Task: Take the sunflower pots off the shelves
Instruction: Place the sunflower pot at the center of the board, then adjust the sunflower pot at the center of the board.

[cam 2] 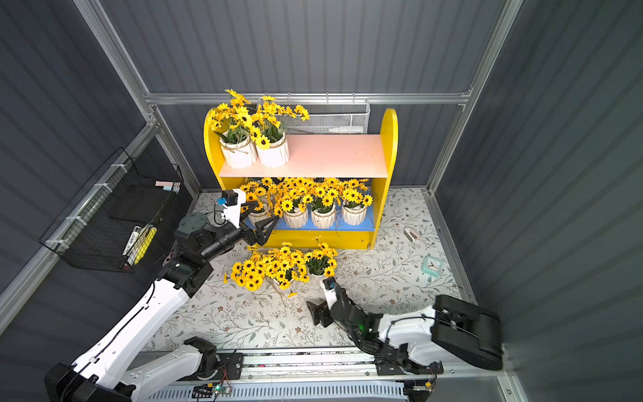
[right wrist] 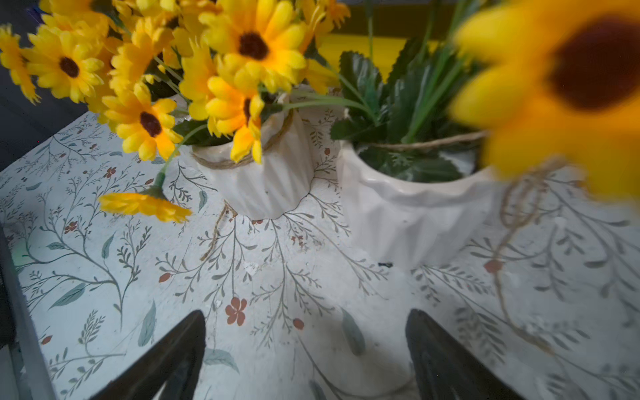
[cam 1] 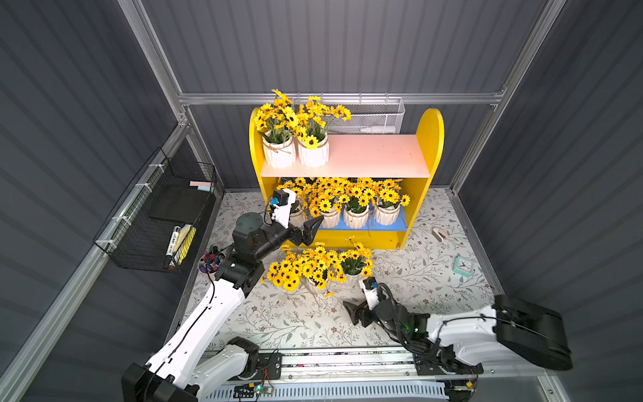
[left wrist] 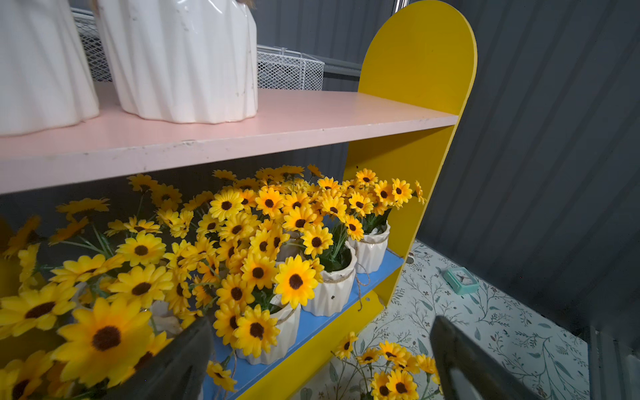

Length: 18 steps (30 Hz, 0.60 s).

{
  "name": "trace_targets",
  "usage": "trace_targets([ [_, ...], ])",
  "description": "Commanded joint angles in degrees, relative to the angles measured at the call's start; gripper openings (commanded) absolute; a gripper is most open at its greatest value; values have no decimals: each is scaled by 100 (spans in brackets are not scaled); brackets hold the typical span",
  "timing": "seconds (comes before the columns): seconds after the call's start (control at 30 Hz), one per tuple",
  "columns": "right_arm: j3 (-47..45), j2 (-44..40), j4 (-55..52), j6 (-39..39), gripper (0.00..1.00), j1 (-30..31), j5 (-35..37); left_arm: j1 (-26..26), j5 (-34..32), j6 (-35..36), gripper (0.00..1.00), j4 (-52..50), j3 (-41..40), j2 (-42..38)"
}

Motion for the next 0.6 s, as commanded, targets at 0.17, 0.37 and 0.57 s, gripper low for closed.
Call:
trace_targets([
  [0.17,981,2111,2310,150,77,293,1019,-28,13,-23,99,161,12,-211],
  [0.37,1401,2895,3081,-28,72,283,1555,-28,12,-28,100,156,17,-244],
  [0.57,1675,3308,3420,-288,70,138,1602,-26,-11,-12,99,167,6,-271],
])
